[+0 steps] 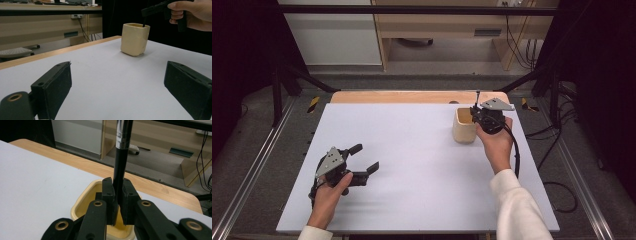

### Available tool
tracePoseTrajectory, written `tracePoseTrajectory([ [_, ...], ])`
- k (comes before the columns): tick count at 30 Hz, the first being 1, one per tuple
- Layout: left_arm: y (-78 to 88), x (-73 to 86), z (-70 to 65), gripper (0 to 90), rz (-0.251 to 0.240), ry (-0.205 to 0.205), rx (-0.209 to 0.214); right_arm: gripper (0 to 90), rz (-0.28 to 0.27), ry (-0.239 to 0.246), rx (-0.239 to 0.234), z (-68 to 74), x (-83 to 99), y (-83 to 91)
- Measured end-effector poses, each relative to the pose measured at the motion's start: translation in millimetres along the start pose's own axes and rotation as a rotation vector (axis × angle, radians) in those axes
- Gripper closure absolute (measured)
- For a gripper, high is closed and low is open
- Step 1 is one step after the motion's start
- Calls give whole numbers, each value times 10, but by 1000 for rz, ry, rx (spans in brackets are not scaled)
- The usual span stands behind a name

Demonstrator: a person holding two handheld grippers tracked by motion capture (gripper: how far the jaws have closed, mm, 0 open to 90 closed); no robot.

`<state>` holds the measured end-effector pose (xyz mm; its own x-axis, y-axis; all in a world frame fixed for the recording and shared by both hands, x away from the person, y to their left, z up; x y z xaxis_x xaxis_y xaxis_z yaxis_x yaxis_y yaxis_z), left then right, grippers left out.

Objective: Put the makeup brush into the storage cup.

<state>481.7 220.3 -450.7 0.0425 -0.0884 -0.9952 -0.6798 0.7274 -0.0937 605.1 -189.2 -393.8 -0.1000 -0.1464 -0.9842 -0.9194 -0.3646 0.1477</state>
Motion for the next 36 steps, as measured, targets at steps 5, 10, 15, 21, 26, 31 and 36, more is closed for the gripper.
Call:
tracePoseTrajectory([
  [5, -1, 1, 1, 69, 0, 2, -2, 834, 7, 2, -5, 10, 22, -4],
  [10, 4, -2, 7, 67, -1, 2, -4, 743, 25, -7, -33, 40, 51, -15],
  [15, 1, 0, 11, 62, -3, 5, -9, 514, 39, -7, -34, 49, 63, 10],
  [21, 1, 0, 10, 61, -2, 4, -9, 398, 28, -2, -24, 16, 50, 80],
  [26, -1, 1, 5, 61, 0, 3, -8, 375, 14, -3, -25, 0, 19, 124],
  [31, 0, 2, 7, 61, 0, 2, -8, 362, -1, -2, -27, 13, -10, 149],
  [36, -1, 3, 6, 61, 1, 2, -7, 320, -3, -2, -19, 26, -23, 159],
])
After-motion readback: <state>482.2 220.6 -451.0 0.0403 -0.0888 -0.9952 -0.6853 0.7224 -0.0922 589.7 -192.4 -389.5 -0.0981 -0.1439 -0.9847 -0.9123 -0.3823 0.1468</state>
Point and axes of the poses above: each handheld gripper's, and its own axes: y roughly backward along the jaws, x roughly out of its underside, z roughly to its left, the point moved 4 cm from there along -y, roughly forward along the jaws, and after that the axes turned 14 degrees about -z, right-handed, at the moved point
